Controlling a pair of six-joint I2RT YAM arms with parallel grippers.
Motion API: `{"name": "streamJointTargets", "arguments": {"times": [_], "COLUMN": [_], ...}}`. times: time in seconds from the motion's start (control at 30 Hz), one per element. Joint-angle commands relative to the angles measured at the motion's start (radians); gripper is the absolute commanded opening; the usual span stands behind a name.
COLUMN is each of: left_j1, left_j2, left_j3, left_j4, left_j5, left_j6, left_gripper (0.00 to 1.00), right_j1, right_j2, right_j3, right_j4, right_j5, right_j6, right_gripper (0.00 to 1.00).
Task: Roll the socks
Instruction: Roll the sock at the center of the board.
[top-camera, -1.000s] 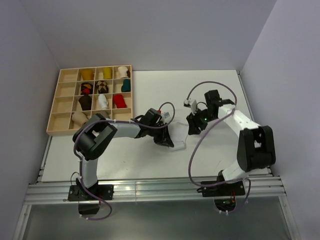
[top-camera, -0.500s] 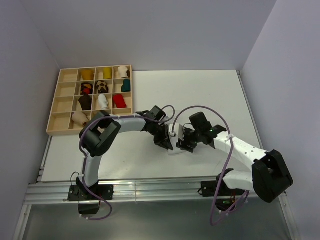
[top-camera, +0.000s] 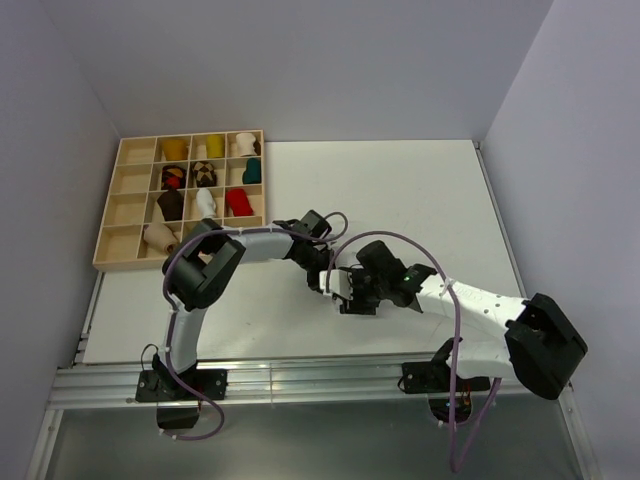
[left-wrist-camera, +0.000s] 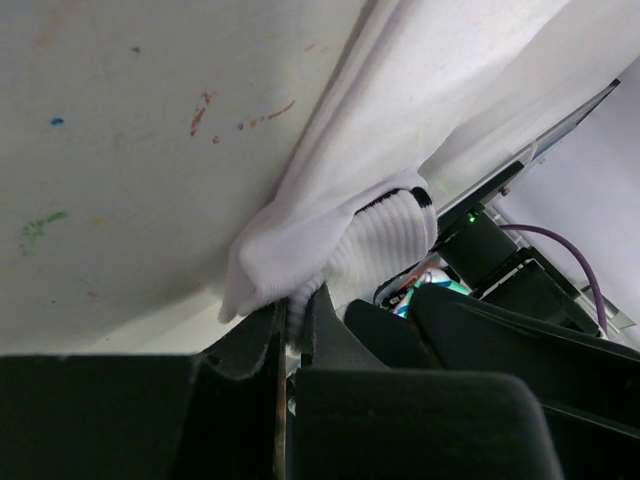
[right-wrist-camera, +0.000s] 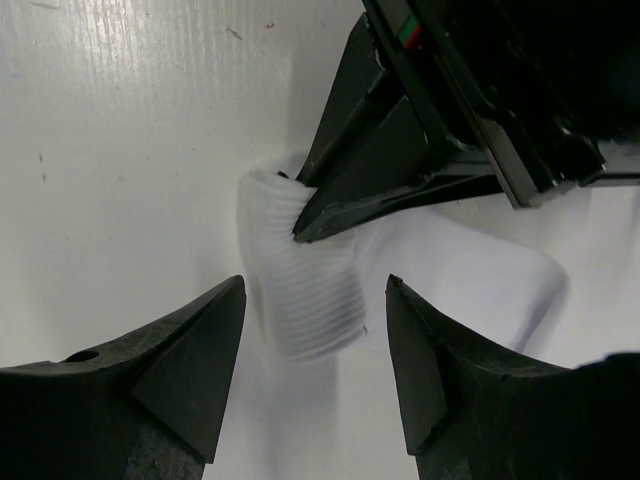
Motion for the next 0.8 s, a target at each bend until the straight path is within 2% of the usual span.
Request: {"name": "streamJointTargets", "arguments": {"times": [0.0, 0.1, 0.27, 0.3, 0.33, 0.4, 0.43, 0.47, 0.53, 0.67, 0.7, 0.77], "left_j1": [0.004, 0.006, 0.009, 0.009, 0.009, 0.009, 0.010, 0.010, 0.015, 0.027, 0.030, 0.035], "left_j2": [0.028, 0.027, 0.017, 0.011, 0.007, -0.015, -0.026, -0.039, -0.094, -0.185, -0.213, -0.228], "left_j3": [0.014, 0.023, 0.009, 0.009, 0.006, -0.005, -0.012, -0.037, -0.078, -0.180, -0.192, -0.194], "left_j4": [-0.037, -0.040, 0.008, 0.011, 0.021, 0.046, 0.060, 0.099, 0.162, 0.282, 0.335, 0.341], "left_j5": [-0.012, -0.012, 0.014, 0.014, 0.016, 0.022, 0.016, 0.010, 0.007, -0.059, -0.067, -0.113], "left_j6": [-0.019, -0.021, -0.046, -0.050, -0.053, -0.073, -0.084, -0.098, -0.148, -0.208, -0.216, -0.198], "left_gripper": [0.00, 0.00, 0.00, 0.00, 0.00, 0.01, 0.04, 0.10, 0.13, 0.28, 0.29, 0.35], "right_j1": [0.024, 0.027, 0.030, 0.029, 0.029, 0.029, 0.027, 0.021, 0.003, -0.091, -0.130, -0.154], "right_j2": [0.033, 0.056, 0.109, 0.115, 0.123, 0.137, 0.140, 0.139, 0.137, 0.129, 0.129, 0.128], "right_j3": [-0.013, -0.015, -0.004, -0.004, -0.004, -0.012, -0.018, -0.022, -0.030, -0.018, -0.016, -0.013], "right_j4": [0.072, 0.084, 0.081, 0.084, 0.087, 0.094, 0.100, 0.103, 0.098, 0.060, 0.055, 0.039], "right_j5": [0.054, 0.051, 0.052, 0.052, 0.054, 0.057, 0.057, 0.042, 0.014, -0.093, -0.132, -0.149], "right_j6": [-0.011, -0.005, 0.003, 0.007, 0.012, 0.024, 0.029, 0.029, 0.030, 0.009, 0.006, -0.005], "right_gripper": [0.65, 0.63, 0.50, 0.46, 0.38, 0.30, 0.22, 0.21, 0.17, 0.14, 0.14, 0.14]}}
